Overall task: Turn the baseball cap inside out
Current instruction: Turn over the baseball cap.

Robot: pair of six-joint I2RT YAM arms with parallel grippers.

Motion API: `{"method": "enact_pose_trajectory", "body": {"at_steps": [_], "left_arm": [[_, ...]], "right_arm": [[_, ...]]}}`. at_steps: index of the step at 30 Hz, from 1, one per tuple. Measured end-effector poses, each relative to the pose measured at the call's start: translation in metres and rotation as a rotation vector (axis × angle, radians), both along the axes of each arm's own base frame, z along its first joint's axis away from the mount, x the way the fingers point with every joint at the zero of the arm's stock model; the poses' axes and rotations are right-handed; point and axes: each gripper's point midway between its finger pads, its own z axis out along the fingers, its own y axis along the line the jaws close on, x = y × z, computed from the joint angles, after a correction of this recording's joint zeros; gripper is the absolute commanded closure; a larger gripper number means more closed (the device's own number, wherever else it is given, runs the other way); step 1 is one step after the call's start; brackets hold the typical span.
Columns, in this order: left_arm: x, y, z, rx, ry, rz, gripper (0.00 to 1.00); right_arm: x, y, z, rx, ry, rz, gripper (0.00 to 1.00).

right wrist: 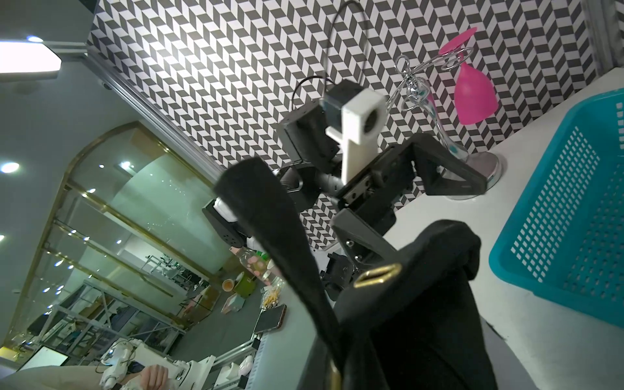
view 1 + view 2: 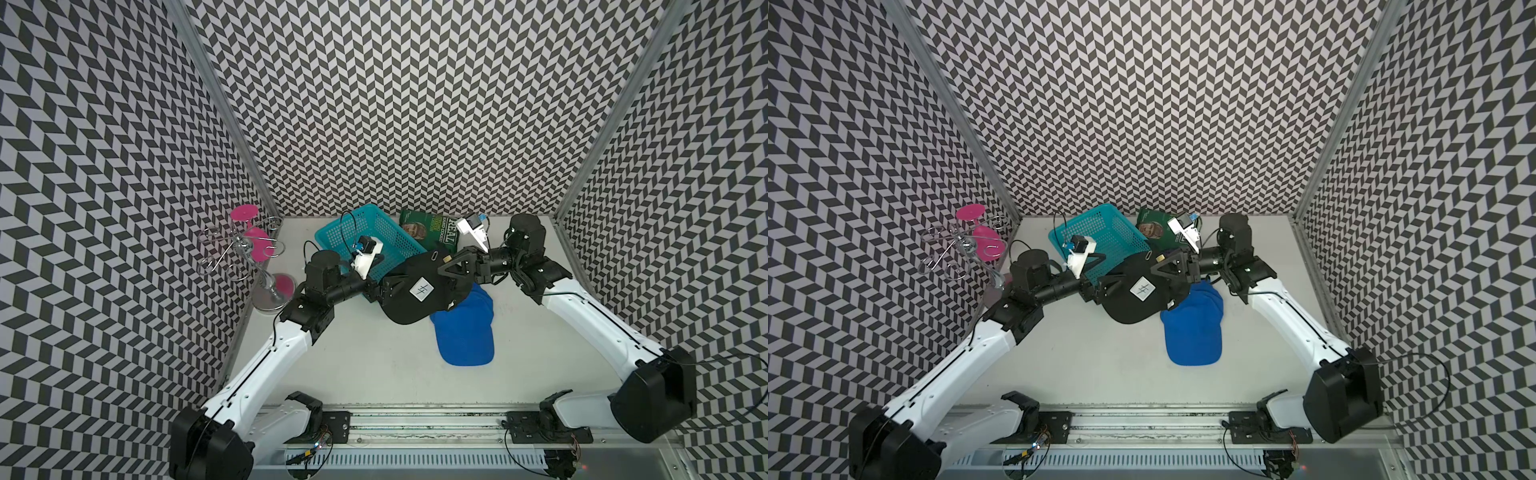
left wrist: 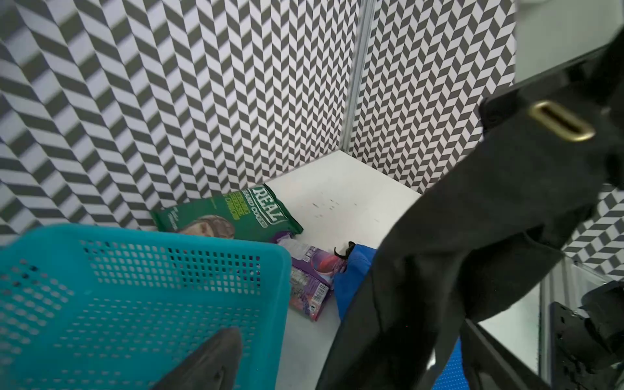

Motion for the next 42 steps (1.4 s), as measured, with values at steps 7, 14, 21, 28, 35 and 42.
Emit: {"method": "enact_pose_trajectory", "body": {"at_steps": [7, 14, 21, 28, 35, 42], "left_arm": [[-0.014, -0.02, 0.037, 0.086, -0.202, -0.073, 0.0], [-0.006, -0.078, 0.034, 0.177, -0.256, -0.221, 0.0], [0.002, -0.111, 0.013, 0.208, -0.216, -0.31, 0.79], [-0.001, -0.111, 0.001, 0.11, -0.091, -0.277, 1.0], [0.013, -0.094, -0.012, 0.004, 0.15, -0.074, 1.0], [0.027, -0.082, -0.005, -0.161, 0.325, 0.092, 1.0]], "right_arm": [[0.001, -0.001, -0.003, -0.007, -0.022, -0.01, 1.0], [-0.006, -0.003, -0.003, -0.014, -0.031, -0.003, 0.98], [-0.016, -0.008, 0.003, -0.014, -0.051, -0.003, 0.84], [0.011, -0.028, 0.0, -0.078, -0.093, -0.185, 0.23], [0.036, -0.063, 0.025, -0.157, -0.374, -0.564, 0.0], [0.008, -0.05, 0.013, -0.169, -0.666, -0.795, 0.0]]}}
